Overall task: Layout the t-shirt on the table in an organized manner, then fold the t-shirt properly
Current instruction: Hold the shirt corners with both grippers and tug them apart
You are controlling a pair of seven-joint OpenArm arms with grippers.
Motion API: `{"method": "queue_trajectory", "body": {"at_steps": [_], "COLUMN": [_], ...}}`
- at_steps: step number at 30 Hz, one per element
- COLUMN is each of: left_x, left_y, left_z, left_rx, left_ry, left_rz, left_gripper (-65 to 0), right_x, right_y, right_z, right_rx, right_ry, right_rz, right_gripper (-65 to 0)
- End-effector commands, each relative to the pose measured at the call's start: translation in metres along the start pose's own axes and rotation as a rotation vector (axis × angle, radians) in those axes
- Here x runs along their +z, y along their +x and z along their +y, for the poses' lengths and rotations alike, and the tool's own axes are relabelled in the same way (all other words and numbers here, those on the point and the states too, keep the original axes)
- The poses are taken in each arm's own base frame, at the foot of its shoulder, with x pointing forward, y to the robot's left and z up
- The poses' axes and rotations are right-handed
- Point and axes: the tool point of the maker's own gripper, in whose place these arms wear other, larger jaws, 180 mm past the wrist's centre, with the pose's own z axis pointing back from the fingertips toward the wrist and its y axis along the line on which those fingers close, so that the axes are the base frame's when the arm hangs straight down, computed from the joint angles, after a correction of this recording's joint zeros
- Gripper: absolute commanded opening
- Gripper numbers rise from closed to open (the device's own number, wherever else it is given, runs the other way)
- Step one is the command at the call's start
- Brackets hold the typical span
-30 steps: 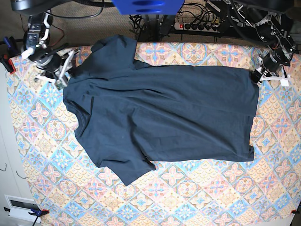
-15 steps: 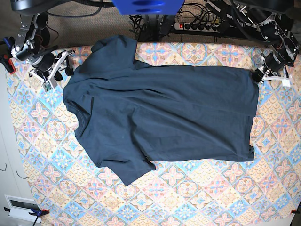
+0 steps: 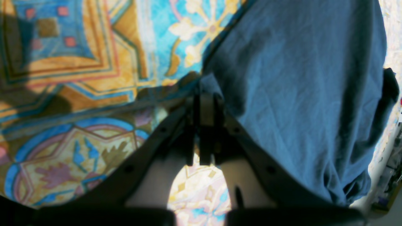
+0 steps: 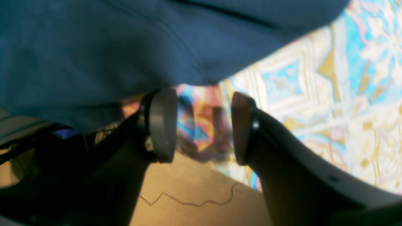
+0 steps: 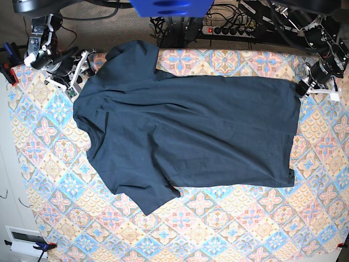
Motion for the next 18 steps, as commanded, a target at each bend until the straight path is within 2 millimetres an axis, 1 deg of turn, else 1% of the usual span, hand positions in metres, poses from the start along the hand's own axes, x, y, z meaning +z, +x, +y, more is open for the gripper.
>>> {"method": "queue_trajectory", "body": {"at_steps": [1, 3, 7, 8, 9, 12, 13, 15, 18], "left_x": [0.005, 0.005, 0.005, 0.005, 0.005, 0.005, 0.005, 0.005, 0.005], "left_y": [0.015, 0.015, 0.015, 0.015, 0.015, 0.015, 0.015, 0.015, 0.015], "left_z": [-0.006, -0.006, -0.006, -0.006, -0.006, -0.006, -0.006, -0.006, -0.006], "left_rx": [-0.018, -0.018, -0.018, -0.018, -0.018, -0.018, -0.018, -0.018, -0.018], "left_ry": [-0.016, -0.016, -0.016, -0.016, -0.016, -0.016, -0.016, -0.016, -0.016], "left_rz": [-0.036, -0.036, -0.036, -0.036, -0.036, -0.036, -0.036, -0.036, -0.036], "left_gripper": [-65.0, -65.0, -65.0, -65.0, -65.0, -65.0, -65.0, -65.0, -65.0], "right_x": [0.004, 0.001, -0.009, -0.011, -0.013, -0.014, -0.014, -0.014, -0.014], "right_y": [0.008, 0.002, -0.022, -0.023, -0.015, 0.024, 0.031, 0.035, 0.035], "right_z": [-0.003, -0.004, -0.008, -0.010, -0.014, -0.031, -0.033, -0.034, -0.034], "right_rx": [0.020, 0.004, -0.060, -0.070, -0.070, -0.050, -0.046, -0.045, -0.047], "right_ry": [-0.006, 0.000, 0.016, 0.016, 0.010, -0.018, -0.022, -0.023, -0.023], "right_rz": [-0.027, -0.011, 0.041, 0.044, 0.027, -0.061, -0.075, -0.083, -0.084], "right_gripper": [-37.9, -37.9, -37.9, -37.9, -37.9, -37.9, -37.9, -37.9, -37.9]}}
